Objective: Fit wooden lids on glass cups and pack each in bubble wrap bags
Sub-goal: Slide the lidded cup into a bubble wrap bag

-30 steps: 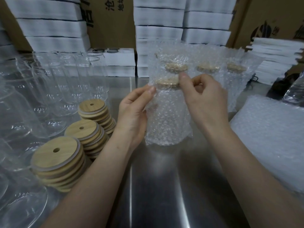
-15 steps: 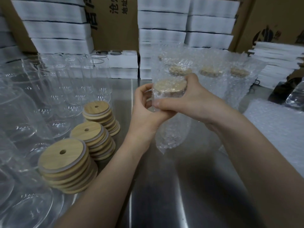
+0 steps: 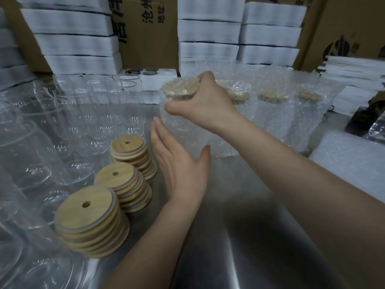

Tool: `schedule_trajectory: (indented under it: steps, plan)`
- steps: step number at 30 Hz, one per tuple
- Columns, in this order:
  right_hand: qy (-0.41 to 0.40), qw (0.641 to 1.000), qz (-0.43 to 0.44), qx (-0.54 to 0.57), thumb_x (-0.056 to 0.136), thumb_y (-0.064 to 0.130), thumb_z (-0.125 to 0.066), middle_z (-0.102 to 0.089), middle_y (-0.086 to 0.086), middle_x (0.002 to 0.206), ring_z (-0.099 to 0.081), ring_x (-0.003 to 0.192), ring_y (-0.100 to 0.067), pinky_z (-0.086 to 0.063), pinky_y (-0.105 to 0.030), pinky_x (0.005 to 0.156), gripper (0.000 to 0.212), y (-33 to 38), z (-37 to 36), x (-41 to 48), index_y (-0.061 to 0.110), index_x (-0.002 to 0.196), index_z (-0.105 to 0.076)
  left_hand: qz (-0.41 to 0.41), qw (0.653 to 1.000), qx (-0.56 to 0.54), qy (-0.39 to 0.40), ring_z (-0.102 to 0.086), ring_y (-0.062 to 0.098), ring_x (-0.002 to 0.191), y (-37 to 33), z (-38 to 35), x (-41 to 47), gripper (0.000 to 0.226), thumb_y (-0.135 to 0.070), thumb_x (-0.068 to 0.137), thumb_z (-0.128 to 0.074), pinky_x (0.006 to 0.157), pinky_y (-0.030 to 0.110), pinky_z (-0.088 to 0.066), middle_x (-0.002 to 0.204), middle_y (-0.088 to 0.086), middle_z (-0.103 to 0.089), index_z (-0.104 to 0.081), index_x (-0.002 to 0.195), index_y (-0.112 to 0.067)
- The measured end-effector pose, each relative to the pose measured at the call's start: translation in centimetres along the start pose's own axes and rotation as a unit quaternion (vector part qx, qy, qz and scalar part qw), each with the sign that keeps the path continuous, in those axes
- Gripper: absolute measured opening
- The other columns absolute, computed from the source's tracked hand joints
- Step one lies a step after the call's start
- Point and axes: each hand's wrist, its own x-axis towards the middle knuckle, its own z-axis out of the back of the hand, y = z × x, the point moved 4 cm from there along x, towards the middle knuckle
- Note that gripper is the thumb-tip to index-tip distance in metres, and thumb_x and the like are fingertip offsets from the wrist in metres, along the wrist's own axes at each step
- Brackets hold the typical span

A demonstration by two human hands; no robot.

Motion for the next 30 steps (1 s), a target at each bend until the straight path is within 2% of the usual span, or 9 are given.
schedule_trajectory:
  steps: [3, 5, 9, 13, 18, 21, 23, 27, 30]
  plan:
    - [-0.019, 0.999, -0.003, 0.031, 0.067, 0.046, -0.079, -0.053, 0.007, 0.091, -0.056, 0.076, -0.006, -0.039, -0.024, 0.051, 0.08, 0.9, -0.7, 3.0, 0.01, 0.125, -0.038, 0.017, 0.997, 0.067, 0.016, -0.007, 0.026, 0.147, 0.7, -0.3, -0.1, 0.105, -0.02, 0.082, -0.072, 0.116, 0.022, 0.0, 0.161, 0.016, -0.002, 0.002, 0.155, -0.005]
    - [-0.027, 0.998, -0.014, 0.048, 0.069, 0.044, -0.078, -0.048, 0.008, 0.09, -0.056, 0.08, -0.009, -0.042, -0.025, 0.055, 0.077, 1.1, -1.0, 5.2, 0.01, 0.124, -0.035, 0.043, 0.993, 0.088, 0.064, -0.017, 0.027, 0.144, 1.3, -0.7, 0.0, 0.093, -0.018, 0.084, -0.068, 0.117, 0.029, -0.013, 0.158, 0.013, -0.013, -0.009, 0.155, -0.008]
    - [-0.028, 0.996, -0.045, 0.078, 0.073, 0.04, -0.078, -0.048, 0.002, 0.103, -0.055, 0.092, -0.017, -0.044, -0.025, 0.062, 0.082, 0.5, -1.7, 9.0, 0.01, 0.131, -0.029, 0.06, 0.985, 0.08, 0.142, -0.046, 0.021, 0.125, 1.7, -1.4, 0.4, 0.044, -0.013, 0.089, -0.059, 0.103, 0.029, -0.034, 0.132, 0.003, -0.05, -0.054, 0.133, -0.016]
    - [-0.034, 0.996, -0.053, 0.068, 0.075, 0.035, -0.076, -0.044, -0.003, 0.108, -0.052, 0.092, -0.02, -0.039, -0.024, 0.055, 0.081, -0.7, -2.6, 11.9, 0.008, 0.133, -0.026, 0.079, 0.983, 0.06, 0.152, -0.056, 0.02, 0.109, 1.7, -1.6, 0.5, 0.026, -0.013, 0.09, -0.056, 0.095, 0.035, -0.044, 0.115, 0.0, -0.063, -0.067, 0.112, -0.019]
    - [-0.018, 0.995, -0.072, 0.062, 0.078, 0.03, -0.074, -0.045, -0.004, 0.112, -0.049, 0.082, -0.011, -0.035, -0.02, 0.05, 0.086, -2.9, -4.4, 14.1, 0.008, 0.141, -0.02, 0.086, 0.977, 0.09, 0.171, -0.058, 0.02, 0.105, 2.4, -2.1, 0.8, 0.025, -0.015, 0.09, -0.053, 0.096, 0.038, -0.046, 0.108, 0.0, -0.067, -0.069, 0.107, -0.019]
    - [-0.026, 0.993, -0.091, 0.071, 0.078, 0.029, -0.073, -0.043, -0.009, 0.126, -0.051, 0.102, -0.02, -0.038, -0.022, 0.063, 0.091, -4.5, -5.3, 14.7, 0.008, 0.146, -0.016, 0.082, 0.976, 0.106, 0.171, -0.058, 0.022, 0.103, 2.5, -2.2, 0.9, 0.026, -0.012, 0.088, -0.05, 0.094, 0.039, -0.046, 0.105, 0.001, -0.067, -0.07, 0.103, -0.019]
    - [-0.03, 0.991, -0.098, 0.084, 0.077, 0.027, -0.074, -0.04, -0.011, 0.13, -0.049, 0.111, -0.024, -0.04, -0.026, 0.07, 0.086, -5.3, -5.9, 15.0, 0.009, 0.142, -0.019, 0.08, 0.977, 0.109, 0.165, -0.057, 0.023, 0.102, 2.6, -2.3, 0.9, 0.024, -0.012, 0.087, -0.05, 0.093, 0.04, -0.046, 0.103, 0.002, -0.067, -0.07, 0.099, -0.018]
    - [-0.022, 0.992, -0.086, 0.089, 0.078, 0.021, -0.073, -0.038, -0.004, 0.115, -0.049, 0.1, -0.019, -0.039, -0.02, 0.059, 0.067, -6.2, -6.8, 15.2, 0.014, 0.126, -0.026, 0.082, 0.977, 0.109, 0.165, -0.055, 0.025, 0.102, 2.7, -2.4, 0.8, 0.023, -0.011, 0.086, -0.049, 0.093, 0.04, -0.044, 0.102, 0.004, -0.066, -0.069, 0.096, -0.015]
    - [-0.001, 0.993, -0.078, 0.089, 0.079, 0.017, -0.069, -0.039, -0.002, 0.117, -0.049, 0.11, -0.023, -0.05, -0.029, 0.082, 0.062, -6.2, -7.1, 15.4, 0.018, 0.125, -0.027, 0.085, 0.977, 0.106, 0.165, -0.055, 0.025, 0.102, 2.6, -2.3, 0.9, 0.023, -0.01, 0.085, -0.05, 0.093, 0.04, -0.044, 0.102, 0.004, -0.066, -0.069, 0.096, -0.015]
